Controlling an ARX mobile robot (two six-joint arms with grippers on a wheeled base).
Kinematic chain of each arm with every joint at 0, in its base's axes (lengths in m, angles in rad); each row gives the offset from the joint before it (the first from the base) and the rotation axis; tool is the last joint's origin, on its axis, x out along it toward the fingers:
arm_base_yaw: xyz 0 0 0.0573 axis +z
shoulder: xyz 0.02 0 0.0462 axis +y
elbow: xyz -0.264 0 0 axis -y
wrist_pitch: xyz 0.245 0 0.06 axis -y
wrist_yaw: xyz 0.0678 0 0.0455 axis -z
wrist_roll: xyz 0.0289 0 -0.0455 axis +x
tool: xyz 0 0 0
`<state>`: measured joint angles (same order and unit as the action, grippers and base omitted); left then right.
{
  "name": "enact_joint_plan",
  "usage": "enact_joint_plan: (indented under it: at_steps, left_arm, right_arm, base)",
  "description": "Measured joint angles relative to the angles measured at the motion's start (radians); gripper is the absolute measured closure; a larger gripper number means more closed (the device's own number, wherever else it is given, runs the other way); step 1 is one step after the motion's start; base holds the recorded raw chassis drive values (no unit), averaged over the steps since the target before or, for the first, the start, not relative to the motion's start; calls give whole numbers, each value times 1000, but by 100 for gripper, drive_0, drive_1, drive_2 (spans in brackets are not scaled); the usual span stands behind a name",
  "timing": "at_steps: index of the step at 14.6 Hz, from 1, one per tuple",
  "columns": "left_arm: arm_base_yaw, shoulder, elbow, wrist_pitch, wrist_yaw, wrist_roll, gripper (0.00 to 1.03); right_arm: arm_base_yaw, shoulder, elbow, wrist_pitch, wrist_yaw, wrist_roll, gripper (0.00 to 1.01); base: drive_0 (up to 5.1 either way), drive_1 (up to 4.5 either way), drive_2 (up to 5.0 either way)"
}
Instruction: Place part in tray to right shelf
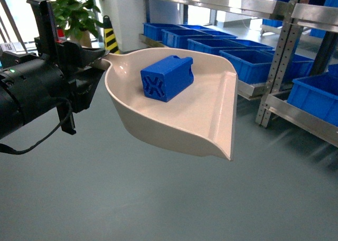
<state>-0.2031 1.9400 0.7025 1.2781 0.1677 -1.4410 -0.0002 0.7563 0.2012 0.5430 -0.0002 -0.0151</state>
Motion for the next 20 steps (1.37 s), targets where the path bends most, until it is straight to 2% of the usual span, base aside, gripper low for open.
enact_joint_plan:
  at_steps: [20]
  left_arm:
    - [-3, 0, 0, 1, 0, 0, 86]
  right_arm:
    - [0, 0, 0, 0, 0, 0, 3]
  base:
    - [-163, -163, -163]
